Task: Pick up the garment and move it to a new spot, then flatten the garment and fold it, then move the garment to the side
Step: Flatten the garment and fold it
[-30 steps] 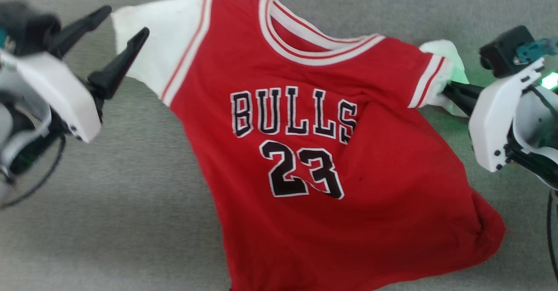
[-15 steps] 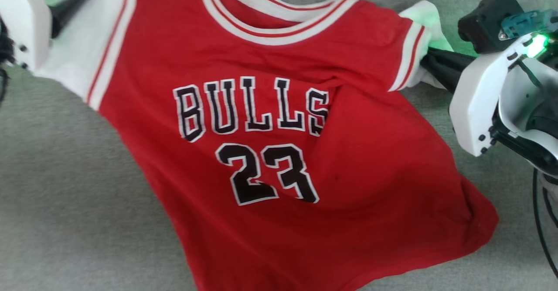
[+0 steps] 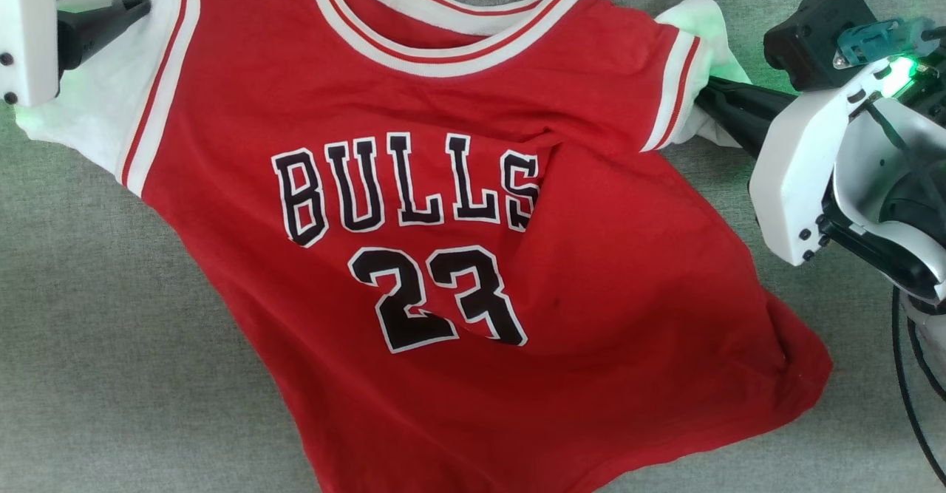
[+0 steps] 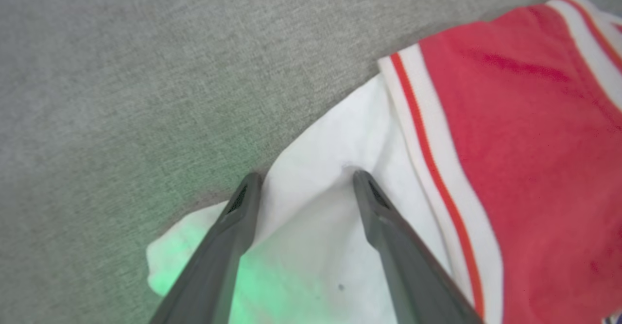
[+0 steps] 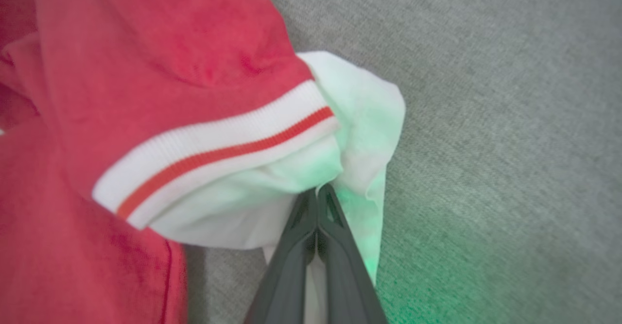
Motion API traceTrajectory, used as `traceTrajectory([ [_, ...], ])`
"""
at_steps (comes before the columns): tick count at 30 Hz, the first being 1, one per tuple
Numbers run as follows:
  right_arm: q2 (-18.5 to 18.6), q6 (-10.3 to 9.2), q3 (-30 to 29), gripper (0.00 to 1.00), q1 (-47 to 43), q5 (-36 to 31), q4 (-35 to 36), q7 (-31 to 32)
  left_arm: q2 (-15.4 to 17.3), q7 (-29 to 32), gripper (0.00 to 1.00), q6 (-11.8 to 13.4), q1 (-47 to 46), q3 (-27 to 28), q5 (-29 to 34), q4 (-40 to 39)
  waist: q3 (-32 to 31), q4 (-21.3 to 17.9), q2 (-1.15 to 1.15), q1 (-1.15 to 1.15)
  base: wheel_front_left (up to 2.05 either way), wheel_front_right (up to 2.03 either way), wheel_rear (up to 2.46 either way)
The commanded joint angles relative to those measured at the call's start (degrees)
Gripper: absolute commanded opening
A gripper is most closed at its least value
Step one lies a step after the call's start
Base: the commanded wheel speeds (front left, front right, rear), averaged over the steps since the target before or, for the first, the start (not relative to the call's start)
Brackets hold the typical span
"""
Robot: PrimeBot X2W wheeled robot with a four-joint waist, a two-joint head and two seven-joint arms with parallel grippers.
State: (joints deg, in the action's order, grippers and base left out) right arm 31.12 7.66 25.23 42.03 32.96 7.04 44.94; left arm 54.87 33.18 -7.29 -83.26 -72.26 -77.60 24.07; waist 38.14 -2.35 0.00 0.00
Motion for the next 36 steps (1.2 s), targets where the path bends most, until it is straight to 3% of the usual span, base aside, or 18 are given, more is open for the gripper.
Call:
traceTrajectory([
  [1, 0.4, -0.32, 0.3, 0.00, -1.7, -0.4, -1.6, 1.0, -1.2, 0.6, 0.50, -0.3, 3.1, -2.0, 0.5, -0.3, 0.0, 0.0, 0.00, 0.00, 0.00, 0.00, 0.00],
  [3, 0.1, -0.32, 0.1, 0.00, -1.6, -0.6, -1.4, 0.1, -1.5, -0.2, 0.00, -0.3, 3.5, -2.0, 1.0, -0.5, -0.2, -0.1, 0.00, 0.00, 0.00, 0.00, 0.00],
  [7, -0.4, -0.31, -2.0, 0.00, -0.1, -1.8, -1.3, -3.2, -1.8, -4.9, 0.00, -0.3, 2.4, -1.5, 0.8, -0.5, -1.1, 0.0, 0.00, 0.00, 0.00, 0.00, 0.00],
  [12, -1.8, -0.28, -7.1, 0.00, 1.6, -2.9, -2.6, -6.2, -2.8, -15.0, 0.00, -0.2, -0.5, -1.0, -0.3, 0.8, -2.9, 0.4, 0.00, 0.00, 0.00, 0.00, 0.00],
  [16, -5.8, -0.24, -13.4, 0.00, 5.2, -3.6, -5.5, -8.0, -4.3, -21.4, 0.00, -0.1, -2.2, -0.2, -3.1, 2.2, -3.9, 0.4, 0.00, 0.00, 0.00, 0.00, 0.00],
  [23, -11.7, -0.23, -22.0, 0.00, 21.6, -11.4, -16.1, -13.1, -8.7, -30.8, 0.00, -0.1, -10.0, 5.0, -6.6, 7.5, -4.8, 0.2, 0.00, 0.00, 0.00, 0.00, 0.00],
  [28, -16.0, -0.24, -29.1, 0.00, 36.4, -18.2, -26.3, -22.1, -12.7, -37.5, 0.00, -0.1, -17.1, 10.0, -8.2, 13.5, -6.2, -0.1, 0.00, 0.00, 0.00, 0.00, 0.00],
  [32, -17.8, -0.23, -33.0, 0.00, 44.2, -23.6, -33.9, -28.4, -15.1, -42.6, 0.00, -0.1, -20.6, 13.1, -9.7, 16.3, -7.5, 0.1, 0.00, 0.00, 0.00, 0.00, 0.00],
  [36, -17.2, -0.23, -33.4, 0.00, 46.2, -25.3, -39.9, -30.7, -15.1, -41.4, 0.00, -0.1, -18.3, 12.6, -11.0, 14.6, -8.8, 0.4, 0.00, 0.00, 0.00, 0.00, 0.00],
])
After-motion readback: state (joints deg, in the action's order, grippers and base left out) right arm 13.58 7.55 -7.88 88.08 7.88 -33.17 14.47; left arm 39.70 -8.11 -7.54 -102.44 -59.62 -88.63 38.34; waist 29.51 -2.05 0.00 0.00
